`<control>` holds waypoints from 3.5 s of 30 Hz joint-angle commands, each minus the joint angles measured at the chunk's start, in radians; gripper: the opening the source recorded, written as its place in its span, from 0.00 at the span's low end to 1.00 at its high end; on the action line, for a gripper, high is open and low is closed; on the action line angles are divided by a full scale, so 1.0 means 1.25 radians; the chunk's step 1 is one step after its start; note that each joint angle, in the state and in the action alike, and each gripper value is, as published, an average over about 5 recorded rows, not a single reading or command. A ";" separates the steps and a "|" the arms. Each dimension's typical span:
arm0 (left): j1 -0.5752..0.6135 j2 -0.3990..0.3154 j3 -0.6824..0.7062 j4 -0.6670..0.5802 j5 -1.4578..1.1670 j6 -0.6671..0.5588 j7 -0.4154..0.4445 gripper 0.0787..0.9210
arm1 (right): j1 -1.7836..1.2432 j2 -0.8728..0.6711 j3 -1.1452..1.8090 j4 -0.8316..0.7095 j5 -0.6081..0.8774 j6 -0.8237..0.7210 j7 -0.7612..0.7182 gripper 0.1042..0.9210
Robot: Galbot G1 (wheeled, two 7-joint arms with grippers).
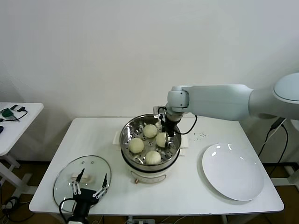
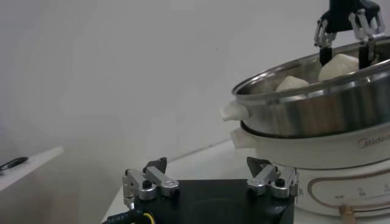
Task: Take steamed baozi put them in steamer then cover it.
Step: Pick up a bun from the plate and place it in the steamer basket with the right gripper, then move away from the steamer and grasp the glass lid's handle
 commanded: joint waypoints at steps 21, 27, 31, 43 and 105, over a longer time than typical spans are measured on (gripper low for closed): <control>-0.019 -0.006 0.003 0.005 0.021 0.006 0.005 0.88 | 0.090 -0.231 0.103 0.104 0.025 0.086 -0.035 0.88; -0.023 -0.009 0.009 0.005 0.035 0.009 0.005 0.88 | 0.054 -0.336 0.156 0.139 0.017 0.167 0.055 0.88; -0.026 -0.011 0.007 0.003 0.040 0.012 0.004 0.88 | -0.036 -0.438 0.225 0.172 0.034 0.276 0.216 0.88; -0.043 -0.020 0.004 -0.012 0.127 0.025 -0.016 0.88 | -0.791 -0.590 0.981 0.224 -0.040 0.494 0.458 0.88; -0.157 -0.012 -0.181 0.263 1.073 -0.045 -0.076 0.88 | -1.667 -0.214 1.870 0.298 -0.225 0.514 0.522 0.88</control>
